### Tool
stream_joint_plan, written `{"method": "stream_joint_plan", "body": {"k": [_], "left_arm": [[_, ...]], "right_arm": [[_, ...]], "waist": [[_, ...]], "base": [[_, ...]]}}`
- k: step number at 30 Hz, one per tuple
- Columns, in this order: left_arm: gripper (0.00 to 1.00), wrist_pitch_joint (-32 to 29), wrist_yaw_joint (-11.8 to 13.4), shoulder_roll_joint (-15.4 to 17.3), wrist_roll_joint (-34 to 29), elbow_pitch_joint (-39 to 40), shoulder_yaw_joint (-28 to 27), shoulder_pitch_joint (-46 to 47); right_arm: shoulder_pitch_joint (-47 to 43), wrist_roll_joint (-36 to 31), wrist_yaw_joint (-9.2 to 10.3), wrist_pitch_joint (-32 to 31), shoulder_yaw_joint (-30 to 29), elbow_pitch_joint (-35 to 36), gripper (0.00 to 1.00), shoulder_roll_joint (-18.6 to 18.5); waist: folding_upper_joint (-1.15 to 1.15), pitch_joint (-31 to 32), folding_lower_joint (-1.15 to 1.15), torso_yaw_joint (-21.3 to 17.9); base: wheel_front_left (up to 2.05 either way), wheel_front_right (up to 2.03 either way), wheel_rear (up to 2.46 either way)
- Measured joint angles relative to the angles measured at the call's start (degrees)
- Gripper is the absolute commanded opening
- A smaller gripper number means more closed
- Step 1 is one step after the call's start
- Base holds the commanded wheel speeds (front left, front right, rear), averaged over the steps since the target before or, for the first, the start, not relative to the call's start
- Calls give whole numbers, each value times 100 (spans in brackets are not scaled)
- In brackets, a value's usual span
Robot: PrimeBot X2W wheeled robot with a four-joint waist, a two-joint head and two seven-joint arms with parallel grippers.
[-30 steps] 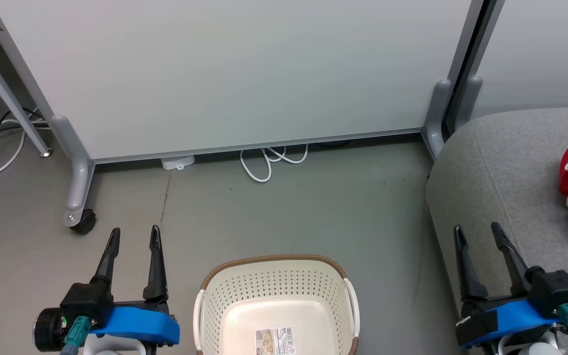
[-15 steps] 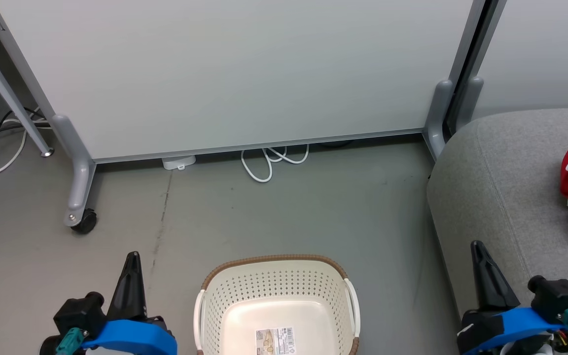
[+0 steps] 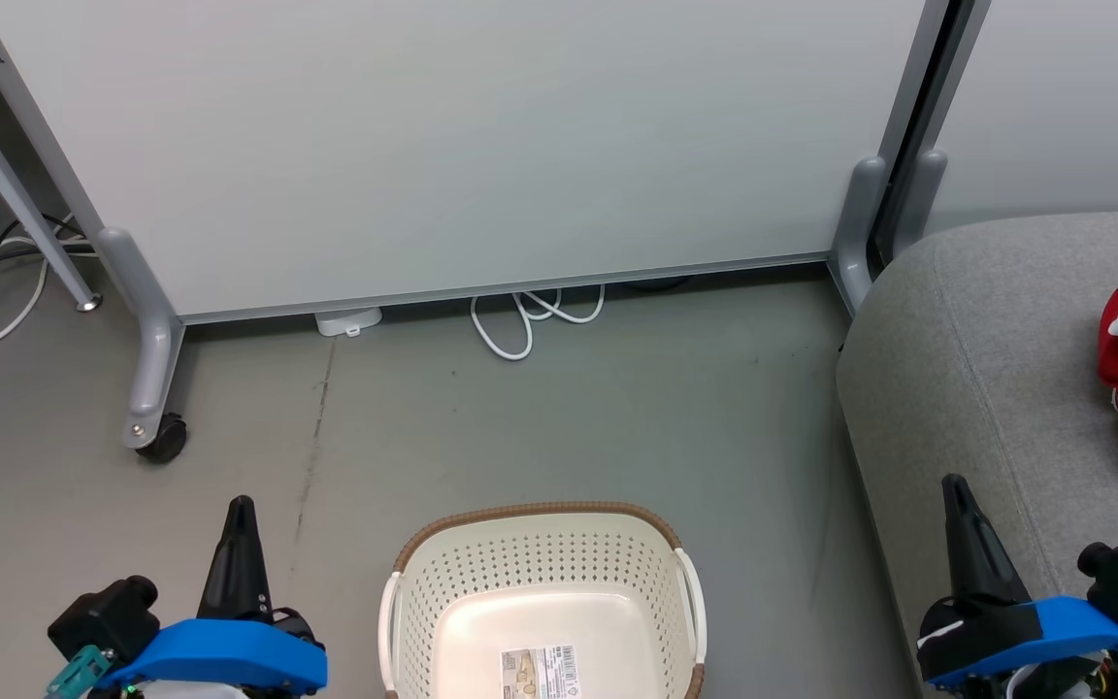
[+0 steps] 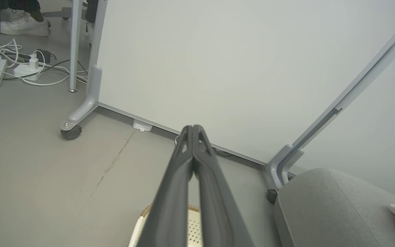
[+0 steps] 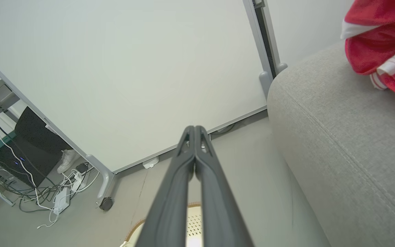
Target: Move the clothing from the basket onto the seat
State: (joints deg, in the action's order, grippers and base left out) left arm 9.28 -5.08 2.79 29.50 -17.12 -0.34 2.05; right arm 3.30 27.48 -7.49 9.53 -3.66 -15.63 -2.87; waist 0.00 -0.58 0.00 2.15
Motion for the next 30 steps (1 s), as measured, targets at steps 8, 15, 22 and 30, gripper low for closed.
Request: {"method": "stream_joint_plan", "body": {"k": [8,15,22,30], "left_arm": [[0,-174,-35,0,728,34,-71,28],[0,-326,-52,0,1303,59,-118,62],[0,-467,-59,0,1856,89,-176,81],[0,-613,-97,0,2428,118,-244,140]], "right_arm": [[9,751,0,-190,-29,20,0,0],[25,1351,1,-333,-51,30,0,1],[38,1900,1,-477,-74,44,0,1],[63,2508,1,-620,-104,57,0,1]], "waist": [[0,3,0,-16],[0,6,0,-30],[0,8,0,-45],[0,11,0,-61]], "base": [[0,0,0],[0,0,0],[0,0,0],[0,0,0]]}}
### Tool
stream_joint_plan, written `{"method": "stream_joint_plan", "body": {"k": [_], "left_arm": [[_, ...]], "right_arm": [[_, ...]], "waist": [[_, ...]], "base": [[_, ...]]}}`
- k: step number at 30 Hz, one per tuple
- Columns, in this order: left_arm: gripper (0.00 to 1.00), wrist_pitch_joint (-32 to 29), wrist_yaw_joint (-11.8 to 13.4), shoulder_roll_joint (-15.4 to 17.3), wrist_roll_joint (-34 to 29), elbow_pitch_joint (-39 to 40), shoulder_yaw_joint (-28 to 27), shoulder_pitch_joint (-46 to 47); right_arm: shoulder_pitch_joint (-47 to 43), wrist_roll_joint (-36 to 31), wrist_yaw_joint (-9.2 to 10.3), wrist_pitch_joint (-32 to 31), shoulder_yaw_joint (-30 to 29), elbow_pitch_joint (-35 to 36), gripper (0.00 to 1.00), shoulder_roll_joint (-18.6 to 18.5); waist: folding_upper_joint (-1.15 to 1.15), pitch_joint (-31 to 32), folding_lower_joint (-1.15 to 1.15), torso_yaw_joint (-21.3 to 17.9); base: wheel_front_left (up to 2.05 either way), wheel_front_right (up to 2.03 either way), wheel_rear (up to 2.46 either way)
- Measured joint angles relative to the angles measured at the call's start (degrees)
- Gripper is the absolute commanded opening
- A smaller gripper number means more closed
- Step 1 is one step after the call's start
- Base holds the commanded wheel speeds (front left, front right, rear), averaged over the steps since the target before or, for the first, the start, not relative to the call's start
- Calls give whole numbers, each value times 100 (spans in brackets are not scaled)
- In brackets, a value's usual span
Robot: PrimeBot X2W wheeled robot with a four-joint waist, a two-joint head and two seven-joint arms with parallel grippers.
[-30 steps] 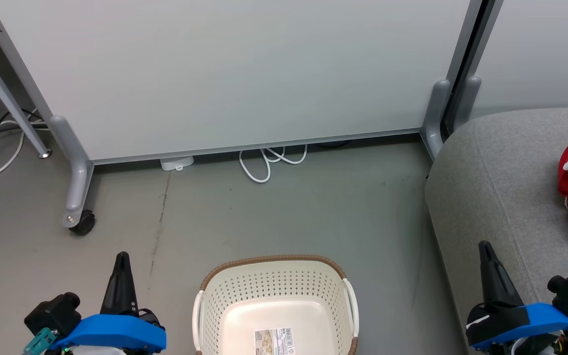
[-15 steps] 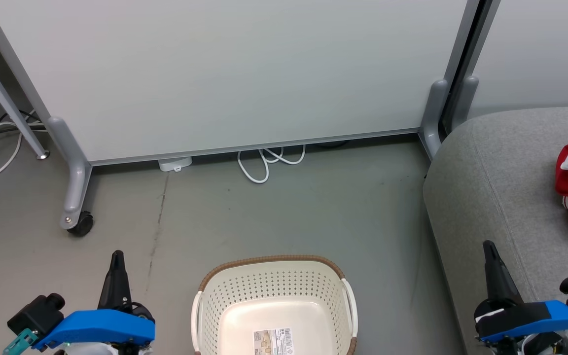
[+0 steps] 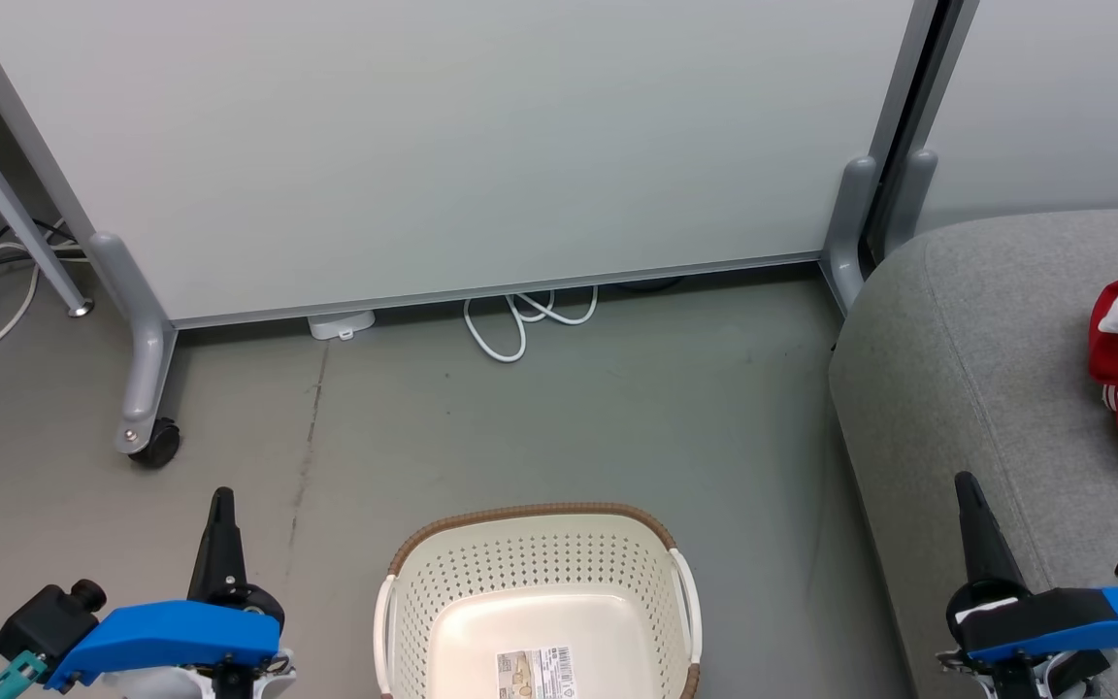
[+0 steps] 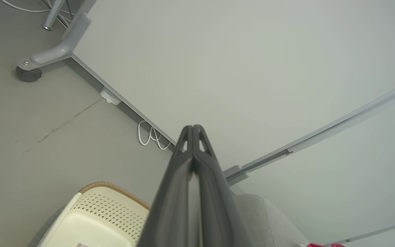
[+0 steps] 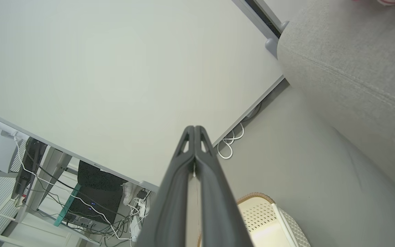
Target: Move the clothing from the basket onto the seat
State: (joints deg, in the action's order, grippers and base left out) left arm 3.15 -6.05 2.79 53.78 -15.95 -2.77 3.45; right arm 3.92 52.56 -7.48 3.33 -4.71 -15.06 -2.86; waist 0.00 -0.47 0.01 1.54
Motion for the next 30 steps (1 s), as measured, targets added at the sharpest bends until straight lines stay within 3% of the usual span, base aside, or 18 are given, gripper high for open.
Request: {"method": "stream_joint_plan", "body": {"k": [30], "left_arm": [[0,-459,-55,1,1811,87,-178,118]], "right_arm": [[76,1853,0,-471,-91,45,0,0]], "waist": [[0,11,0,-61]], "base": [[0,0,0]]}}
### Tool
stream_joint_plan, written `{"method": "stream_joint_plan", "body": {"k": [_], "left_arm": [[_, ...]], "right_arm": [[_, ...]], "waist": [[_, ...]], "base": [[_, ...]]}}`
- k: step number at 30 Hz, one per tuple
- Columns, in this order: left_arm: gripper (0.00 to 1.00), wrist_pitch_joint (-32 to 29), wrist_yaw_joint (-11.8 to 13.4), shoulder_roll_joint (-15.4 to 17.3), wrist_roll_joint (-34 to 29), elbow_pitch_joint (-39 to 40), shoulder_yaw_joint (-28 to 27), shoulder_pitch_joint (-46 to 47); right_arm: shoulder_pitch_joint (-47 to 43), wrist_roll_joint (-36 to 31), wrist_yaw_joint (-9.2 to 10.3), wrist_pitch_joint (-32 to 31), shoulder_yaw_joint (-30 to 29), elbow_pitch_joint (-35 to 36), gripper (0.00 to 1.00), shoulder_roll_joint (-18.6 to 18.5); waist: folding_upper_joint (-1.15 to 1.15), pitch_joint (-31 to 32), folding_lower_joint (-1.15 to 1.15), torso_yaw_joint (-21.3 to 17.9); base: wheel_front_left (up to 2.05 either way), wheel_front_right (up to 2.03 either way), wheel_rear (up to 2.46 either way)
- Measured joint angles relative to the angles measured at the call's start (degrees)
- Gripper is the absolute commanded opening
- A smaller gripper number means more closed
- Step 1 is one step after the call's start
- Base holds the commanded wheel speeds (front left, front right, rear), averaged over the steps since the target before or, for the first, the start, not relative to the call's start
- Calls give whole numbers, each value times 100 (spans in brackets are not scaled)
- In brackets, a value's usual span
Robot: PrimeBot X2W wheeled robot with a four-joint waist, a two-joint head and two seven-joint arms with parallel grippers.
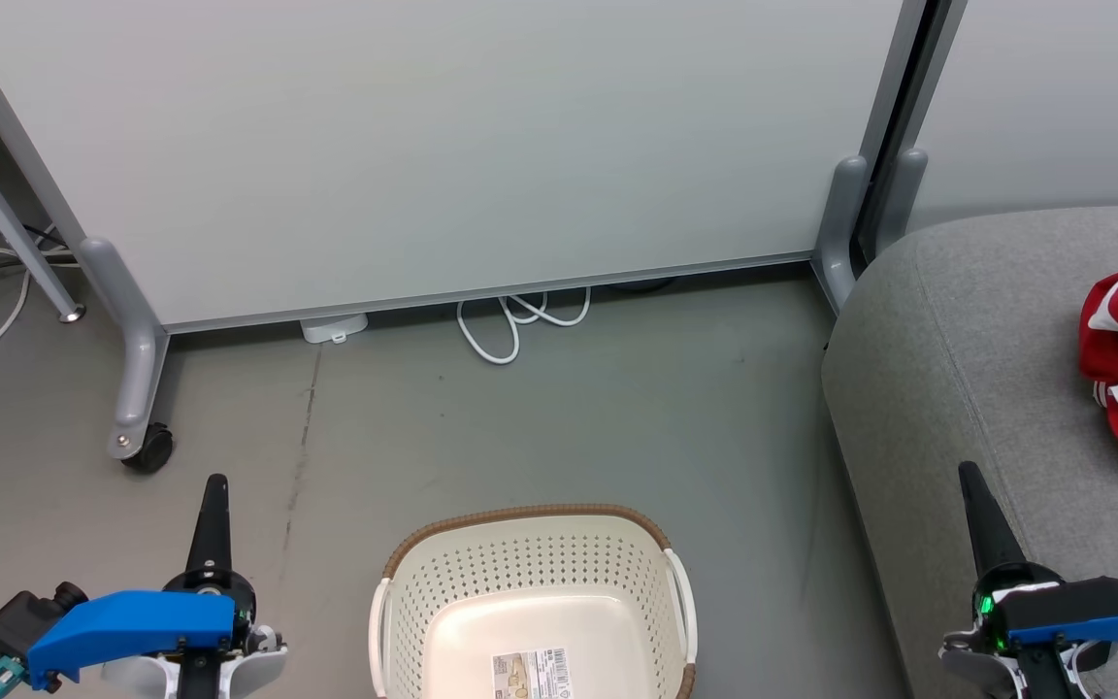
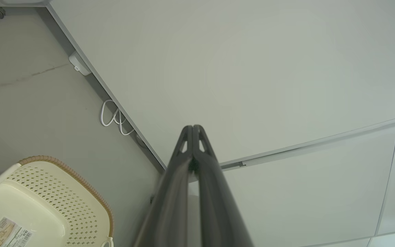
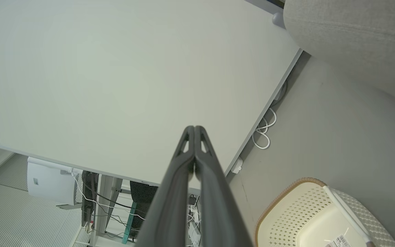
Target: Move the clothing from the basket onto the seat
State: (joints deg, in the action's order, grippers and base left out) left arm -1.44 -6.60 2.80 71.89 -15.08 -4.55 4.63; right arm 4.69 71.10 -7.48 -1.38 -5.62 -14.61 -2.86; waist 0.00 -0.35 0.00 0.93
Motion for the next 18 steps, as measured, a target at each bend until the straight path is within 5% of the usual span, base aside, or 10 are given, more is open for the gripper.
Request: {"method": "stream_joint_plan", "body": {"k": [18], "left_arm": [[0,-210,-26,1,878,35,-71,47]], "right_arm": [[60,918,0,-214,-37,21,0,0]], "waist": [[0,7,0,-36]], "base": [[0,0,0]]}}
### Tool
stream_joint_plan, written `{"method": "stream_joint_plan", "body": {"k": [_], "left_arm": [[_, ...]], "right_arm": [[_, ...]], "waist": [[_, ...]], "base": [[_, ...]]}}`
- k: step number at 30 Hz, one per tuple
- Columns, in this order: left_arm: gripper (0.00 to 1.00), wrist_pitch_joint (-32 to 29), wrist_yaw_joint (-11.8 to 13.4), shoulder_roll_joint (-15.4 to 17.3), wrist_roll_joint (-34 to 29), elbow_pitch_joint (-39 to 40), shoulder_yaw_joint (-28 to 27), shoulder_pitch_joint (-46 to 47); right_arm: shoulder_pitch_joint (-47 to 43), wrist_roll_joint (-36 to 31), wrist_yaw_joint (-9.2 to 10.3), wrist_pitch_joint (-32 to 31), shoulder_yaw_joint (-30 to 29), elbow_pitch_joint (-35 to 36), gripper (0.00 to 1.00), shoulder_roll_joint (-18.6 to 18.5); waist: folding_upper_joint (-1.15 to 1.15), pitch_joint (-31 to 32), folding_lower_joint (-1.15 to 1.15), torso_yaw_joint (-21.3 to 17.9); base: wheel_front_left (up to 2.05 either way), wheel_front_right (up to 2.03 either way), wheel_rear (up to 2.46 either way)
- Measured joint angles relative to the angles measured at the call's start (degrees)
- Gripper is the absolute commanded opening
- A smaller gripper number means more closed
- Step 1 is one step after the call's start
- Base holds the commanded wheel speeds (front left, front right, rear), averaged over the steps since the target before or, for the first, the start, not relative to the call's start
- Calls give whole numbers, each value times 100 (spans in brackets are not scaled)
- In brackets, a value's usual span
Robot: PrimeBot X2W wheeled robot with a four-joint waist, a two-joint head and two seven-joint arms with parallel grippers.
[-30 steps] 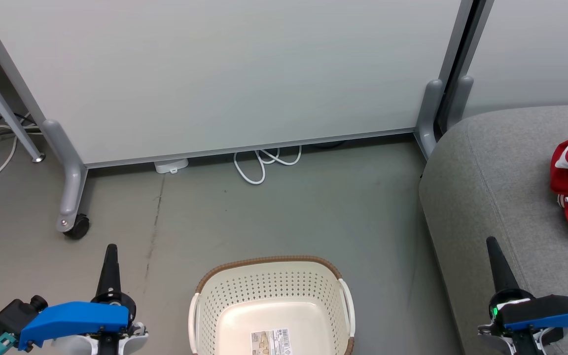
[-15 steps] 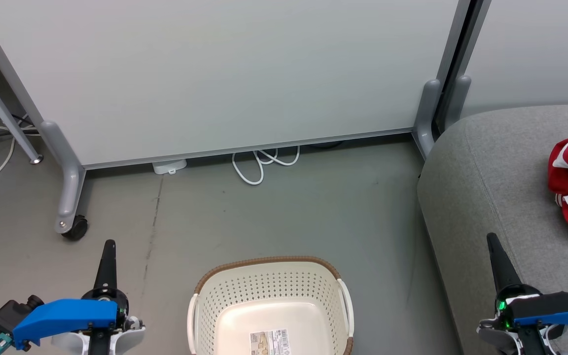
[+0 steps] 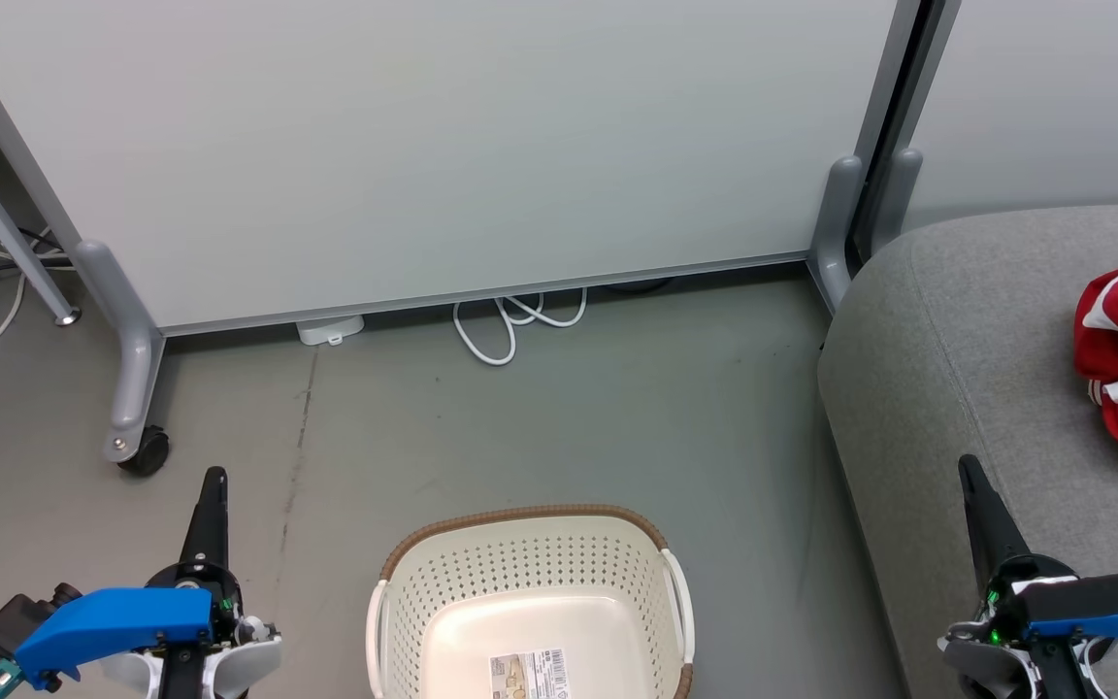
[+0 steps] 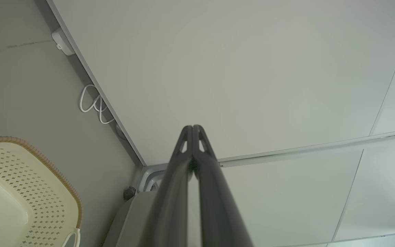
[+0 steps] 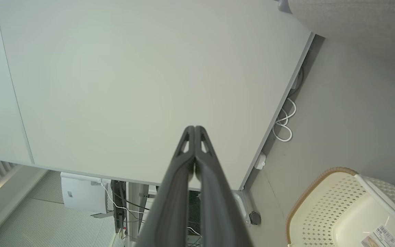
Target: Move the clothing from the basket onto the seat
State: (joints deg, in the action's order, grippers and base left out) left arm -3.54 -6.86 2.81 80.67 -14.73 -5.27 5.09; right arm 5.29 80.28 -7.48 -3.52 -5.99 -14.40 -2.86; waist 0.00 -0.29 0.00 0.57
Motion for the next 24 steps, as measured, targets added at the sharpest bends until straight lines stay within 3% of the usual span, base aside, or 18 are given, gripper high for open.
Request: {"method": "stream_joint_plan", "body": {"k": [24], "left_arm": [[0,-263,-35,1,999,45,-111,66]], "right_arm": [[46,1028,0,-257,-44,26,0,0]], "waist": [[0,9,0,-49]], "base": [[0,0,0]]}}
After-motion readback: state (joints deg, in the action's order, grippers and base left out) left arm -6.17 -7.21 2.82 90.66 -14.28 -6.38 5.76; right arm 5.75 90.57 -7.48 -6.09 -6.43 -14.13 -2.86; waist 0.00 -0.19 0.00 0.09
